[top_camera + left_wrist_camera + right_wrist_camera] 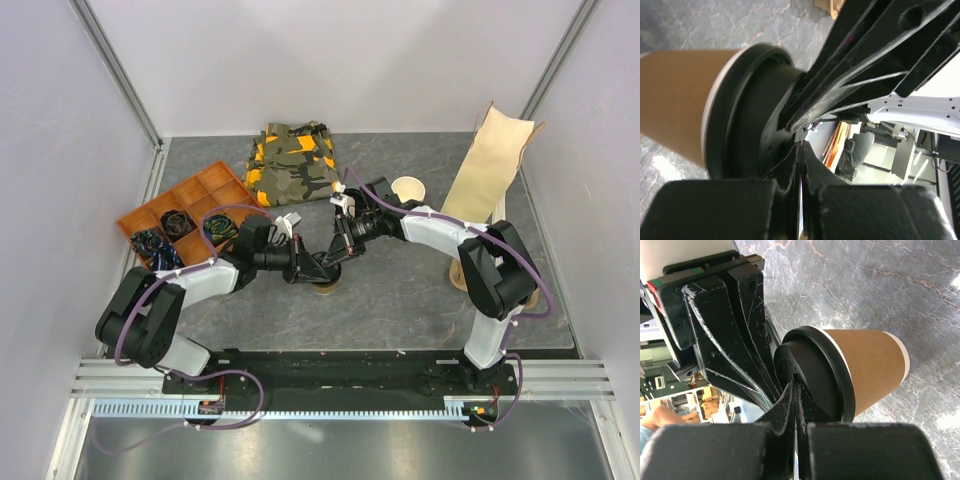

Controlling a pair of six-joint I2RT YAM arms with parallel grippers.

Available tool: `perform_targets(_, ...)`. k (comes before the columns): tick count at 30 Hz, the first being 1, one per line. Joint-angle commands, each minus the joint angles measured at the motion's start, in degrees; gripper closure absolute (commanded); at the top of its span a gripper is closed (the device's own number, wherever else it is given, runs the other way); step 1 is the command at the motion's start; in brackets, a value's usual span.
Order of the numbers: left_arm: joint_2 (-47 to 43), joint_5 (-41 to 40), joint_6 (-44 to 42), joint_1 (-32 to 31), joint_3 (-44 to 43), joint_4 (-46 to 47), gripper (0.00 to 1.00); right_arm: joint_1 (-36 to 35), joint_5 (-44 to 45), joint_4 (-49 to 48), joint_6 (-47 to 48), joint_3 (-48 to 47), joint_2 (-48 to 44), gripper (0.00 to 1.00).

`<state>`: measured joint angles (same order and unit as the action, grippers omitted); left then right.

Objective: Pack the takeout coffee

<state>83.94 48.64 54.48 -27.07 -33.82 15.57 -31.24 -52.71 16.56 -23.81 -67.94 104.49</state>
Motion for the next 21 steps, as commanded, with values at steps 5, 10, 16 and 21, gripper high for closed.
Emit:
perform_targets(5, 0.4, -3.1, -2.8, 0.4, -1.7, -2.5, 0.98, 0.0, 3.1, 1.5, 2.3, 1.1, 2.7, 1.0)
perform_targets(10, -6.8, 0.0, -2.4, 0.7, -3.3, 0.3, 0.98, -0.1, 2.4, 1.5, 2.2, 0.4, 2.5, 1.0)
perform_targets(16, -8.4, -0.3, -0.2, 3.0, -5.0, 3.1, 0.98, -0.1, 2.3, 1.7, 2.5, 0.7, 2.6, 1.0)
perform_targets(21, -4.2, -2.6, 2.4, 5.4, -1.6, 6.7, 0.98, -0.1, 2.3, 1.6, 2.7, 1.2, 2.7, 1.0)
